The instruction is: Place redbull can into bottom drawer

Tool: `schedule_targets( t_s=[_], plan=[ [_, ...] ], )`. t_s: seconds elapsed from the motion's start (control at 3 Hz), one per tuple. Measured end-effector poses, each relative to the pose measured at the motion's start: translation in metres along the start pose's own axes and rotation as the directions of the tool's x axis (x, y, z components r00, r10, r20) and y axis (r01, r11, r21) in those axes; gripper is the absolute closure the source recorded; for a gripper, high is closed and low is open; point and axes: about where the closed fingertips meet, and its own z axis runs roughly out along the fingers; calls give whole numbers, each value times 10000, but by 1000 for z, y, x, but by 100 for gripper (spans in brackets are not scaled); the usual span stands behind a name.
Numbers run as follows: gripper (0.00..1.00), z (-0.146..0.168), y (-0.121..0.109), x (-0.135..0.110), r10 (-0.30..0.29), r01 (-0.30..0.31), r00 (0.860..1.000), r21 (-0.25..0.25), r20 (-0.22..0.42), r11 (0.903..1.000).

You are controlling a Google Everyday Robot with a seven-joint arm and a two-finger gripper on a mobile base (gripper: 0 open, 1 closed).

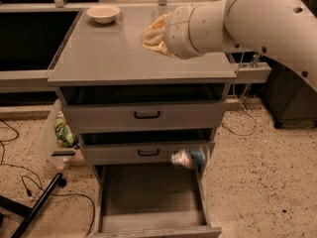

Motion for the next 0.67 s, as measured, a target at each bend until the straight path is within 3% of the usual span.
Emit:
schedule_targets(
  t_s=[0.33, 0.67],
  plan=[
    [100, -10, 25, 11, 423, -418, 9988, 197, -237, 9989],
    [81, -15, 51, 38, 664, -659, 9955, 99, -675, 9978]
  ],
)
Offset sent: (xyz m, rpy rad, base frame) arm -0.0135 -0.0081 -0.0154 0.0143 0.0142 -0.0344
